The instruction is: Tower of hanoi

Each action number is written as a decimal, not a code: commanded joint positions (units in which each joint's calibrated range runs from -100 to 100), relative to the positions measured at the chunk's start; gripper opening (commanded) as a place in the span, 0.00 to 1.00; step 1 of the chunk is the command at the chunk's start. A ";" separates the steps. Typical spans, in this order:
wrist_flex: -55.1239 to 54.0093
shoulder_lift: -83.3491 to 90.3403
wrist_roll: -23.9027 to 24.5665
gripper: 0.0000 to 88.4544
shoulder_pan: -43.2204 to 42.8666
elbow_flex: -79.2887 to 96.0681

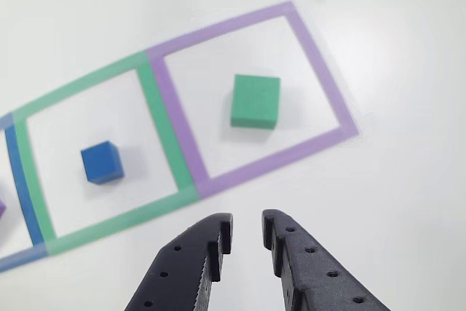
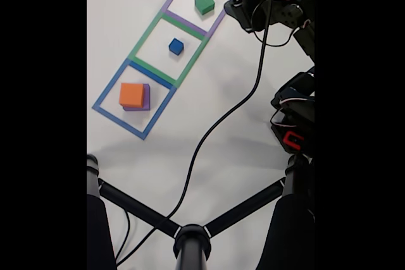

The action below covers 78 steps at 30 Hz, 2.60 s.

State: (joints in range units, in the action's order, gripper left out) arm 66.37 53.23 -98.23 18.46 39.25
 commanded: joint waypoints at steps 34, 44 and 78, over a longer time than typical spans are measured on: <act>-77.18 -21.90 -1.77 0.36 9.18 39.76; -95.79 -38.17 -1.77 0.36 6.66 37.49; -119.10 -71.42 -1.77 0.22 5.67 23.58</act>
State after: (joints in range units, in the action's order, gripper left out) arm -51.36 -18.45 -99.80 25.17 64.75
